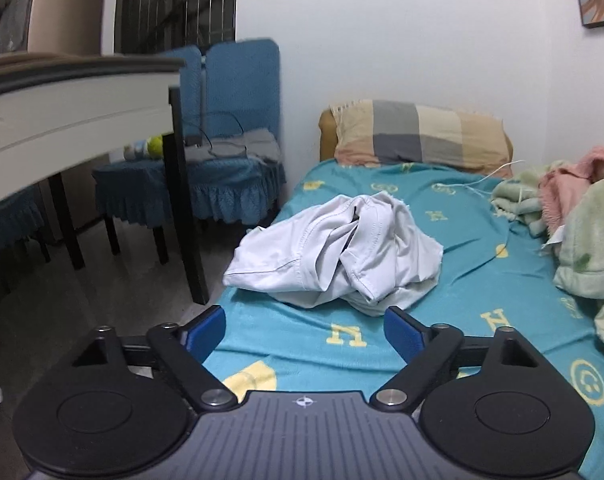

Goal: Fold clothes
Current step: 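Move both grippers toward the crumpled white T-shirt on the bed, then grasp the white T-shirt with the left gripper while the right gripper grasps it too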

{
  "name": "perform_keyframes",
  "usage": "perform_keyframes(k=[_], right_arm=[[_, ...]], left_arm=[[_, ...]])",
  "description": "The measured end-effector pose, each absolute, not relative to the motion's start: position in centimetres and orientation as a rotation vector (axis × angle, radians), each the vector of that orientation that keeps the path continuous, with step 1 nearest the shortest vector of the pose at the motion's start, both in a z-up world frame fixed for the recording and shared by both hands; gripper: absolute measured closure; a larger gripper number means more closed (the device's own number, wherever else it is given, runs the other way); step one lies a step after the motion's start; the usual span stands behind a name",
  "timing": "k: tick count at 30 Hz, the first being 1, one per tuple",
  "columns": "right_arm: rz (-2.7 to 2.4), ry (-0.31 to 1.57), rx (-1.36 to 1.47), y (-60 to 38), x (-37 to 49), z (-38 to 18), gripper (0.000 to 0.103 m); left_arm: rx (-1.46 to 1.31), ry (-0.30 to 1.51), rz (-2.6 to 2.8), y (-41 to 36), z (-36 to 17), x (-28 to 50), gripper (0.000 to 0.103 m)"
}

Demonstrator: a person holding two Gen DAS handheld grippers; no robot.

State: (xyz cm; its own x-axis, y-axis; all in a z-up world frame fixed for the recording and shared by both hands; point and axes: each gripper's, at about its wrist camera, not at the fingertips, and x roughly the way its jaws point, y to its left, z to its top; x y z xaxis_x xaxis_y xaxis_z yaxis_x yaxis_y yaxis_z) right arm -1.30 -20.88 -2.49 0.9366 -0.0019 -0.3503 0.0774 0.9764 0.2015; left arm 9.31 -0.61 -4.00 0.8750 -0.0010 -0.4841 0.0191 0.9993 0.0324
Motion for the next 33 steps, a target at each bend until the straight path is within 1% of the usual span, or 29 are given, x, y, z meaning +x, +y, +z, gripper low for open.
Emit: perform_keyframes(k=[3,5,7,11,13,14,16,17,19,23,29,33], right_arm=[[-0.059,0.367,0.271,-21.9,-0.9,-2.8,0.014],[-0.06,0.377,0.314,-22.6,-0.5,-3.1,0.014],[-0.053,0.387,0.344,-23.1,0.1,-3.5,0.014],[-0.032,0.402,0.403,-23.7,1.4,-5.0,0.014],[-0.028,0.429,0.425,-23.9,2.2,-5.9,0.014],[-0.028,0.433,0.425,-23.8,2.5,-6.1,0.014],[-0.028,0.44,0.424,-23.6,3.0,-6.6,0.014],[-0.027,0.444,0.424,-23.5,3.2,-6.8,0.014],[-0.027,0.452,0.423,-23.3,3.7,-7.2,0.014],[-0.032,0.429,0.397,-23.0,3.6,-7.1,0.014],[-0.008,0.359,0.355,-22.7,2.2,-5.8,0.014],[0.042,0.316,0.333,-22.2,0.9,-4.8,0.014]], left_arm=[[0.039,0.512,-0.01,-1.2,-5.0,13.3,0.027],[0.057,0.514,0.0,-1.5,-6.0,16.0,0.034],[0.08,0.512,0.016,-1.8,-7.1,18.6,0.046],[0.102,0.483,0.054,-2.1,-9.2,22.9,0.057],[0.077,0.5,0.038,-2.1,-10.1,24.6,0.076],[0.068,0.502,0.022,-2.1,-10.4,25.2,0.081],[0.089,0.484,0.011,-2.4,-10.6,25.7,0.096],[0.103,0.47,0.008,-2.6,-10.5,25.5,0.098],[0.122,0.435,-0.008,-2.6,-9.8,24.7,0.099],[0.127,0.348,-0.058,-2.8,-6.3,21.0,0.099],[0.076,0.235,-0.171,-3.3,1.0,12.3,0.1],[0.045,0.2,-0.25,-3.1,3.6,5.9,0.1]])
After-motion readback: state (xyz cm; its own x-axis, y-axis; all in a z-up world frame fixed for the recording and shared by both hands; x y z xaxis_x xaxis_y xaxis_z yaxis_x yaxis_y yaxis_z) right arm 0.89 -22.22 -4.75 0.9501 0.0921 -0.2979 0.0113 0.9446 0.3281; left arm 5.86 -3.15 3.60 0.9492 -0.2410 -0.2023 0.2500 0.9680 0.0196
